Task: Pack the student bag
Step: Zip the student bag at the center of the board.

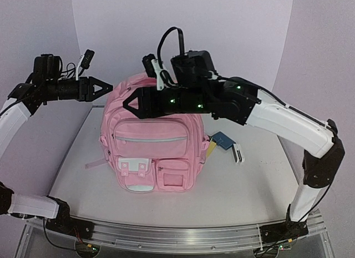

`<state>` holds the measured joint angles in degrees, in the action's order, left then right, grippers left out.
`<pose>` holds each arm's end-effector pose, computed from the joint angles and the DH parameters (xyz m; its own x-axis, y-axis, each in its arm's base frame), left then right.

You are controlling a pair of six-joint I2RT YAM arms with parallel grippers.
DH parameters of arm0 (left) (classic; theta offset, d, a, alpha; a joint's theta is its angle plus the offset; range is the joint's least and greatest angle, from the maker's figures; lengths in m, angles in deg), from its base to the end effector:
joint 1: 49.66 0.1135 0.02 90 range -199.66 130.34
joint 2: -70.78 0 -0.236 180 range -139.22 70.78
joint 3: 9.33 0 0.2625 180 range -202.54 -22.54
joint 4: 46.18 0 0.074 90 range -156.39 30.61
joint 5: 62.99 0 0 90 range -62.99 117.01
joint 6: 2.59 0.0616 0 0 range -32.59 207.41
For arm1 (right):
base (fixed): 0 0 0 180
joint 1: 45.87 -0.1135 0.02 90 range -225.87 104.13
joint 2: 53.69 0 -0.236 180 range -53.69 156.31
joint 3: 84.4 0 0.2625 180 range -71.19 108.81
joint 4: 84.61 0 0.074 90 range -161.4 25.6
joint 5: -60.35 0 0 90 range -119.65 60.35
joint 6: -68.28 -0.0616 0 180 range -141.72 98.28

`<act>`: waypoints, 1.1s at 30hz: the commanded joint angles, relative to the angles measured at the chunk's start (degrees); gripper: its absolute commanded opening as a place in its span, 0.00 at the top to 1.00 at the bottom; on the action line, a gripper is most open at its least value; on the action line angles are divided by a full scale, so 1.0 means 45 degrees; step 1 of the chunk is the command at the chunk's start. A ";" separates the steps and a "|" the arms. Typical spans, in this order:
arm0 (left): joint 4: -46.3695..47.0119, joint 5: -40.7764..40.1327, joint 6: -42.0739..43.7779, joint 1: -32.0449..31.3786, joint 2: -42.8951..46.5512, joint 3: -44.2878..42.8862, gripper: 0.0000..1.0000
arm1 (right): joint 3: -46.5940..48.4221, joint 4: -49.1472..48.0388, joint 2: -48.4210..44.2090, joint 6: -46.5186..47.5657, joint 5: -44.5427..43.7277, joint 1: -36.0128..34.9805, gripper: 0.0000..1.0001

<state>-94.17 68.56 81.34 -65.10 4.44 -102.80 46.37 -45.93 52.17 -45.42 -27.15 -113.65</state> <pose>0.2505 -0.1116 0.4066 -0.4256 0.0354 -0.9042 0.7559 0.5633 -0.3337 0.1693 0.4215 0.4188 -0.4606 -0.0657 -0.8852 -0.8253 0.3986 0.3999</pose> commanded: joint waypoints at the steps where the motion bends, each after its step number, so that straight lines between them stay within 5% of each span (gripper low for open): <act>1: -0.0278 -0.0199 -0.0132 -0.0050 0.0533 -0.0957 0.39 | -0.0896 -0.0525 -0.2127 0.0556 -0.2758 0.0149 0.33; 10: -0.1215 0.2049 -0.0425 -0.0461 -0.0155 -0.1597 0.38 | -0.2890 -0.0457 -0.3404 0.0436 -0.2898 0.1924 0.22; 28: -0.3183 -0.0310 0.0804 -0.2597 -0.2067 -0.3462 0.35 | -0.4518 -0.0636 -0.3109 0.0810 -0.0937 0.2673 0.16; 33: -0.3580 -0.0870 0.1107 -0.2798 -0.2259 -0.3702 0.54 | -0.4695 -0.0715 -0.3111 0.0758 -0.0936 0.2668 0.18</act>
<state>-108.56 67.48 84.19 -77.10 -5.51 -116.54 26.20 -47.91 37.33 -42.59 -32.73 -101.42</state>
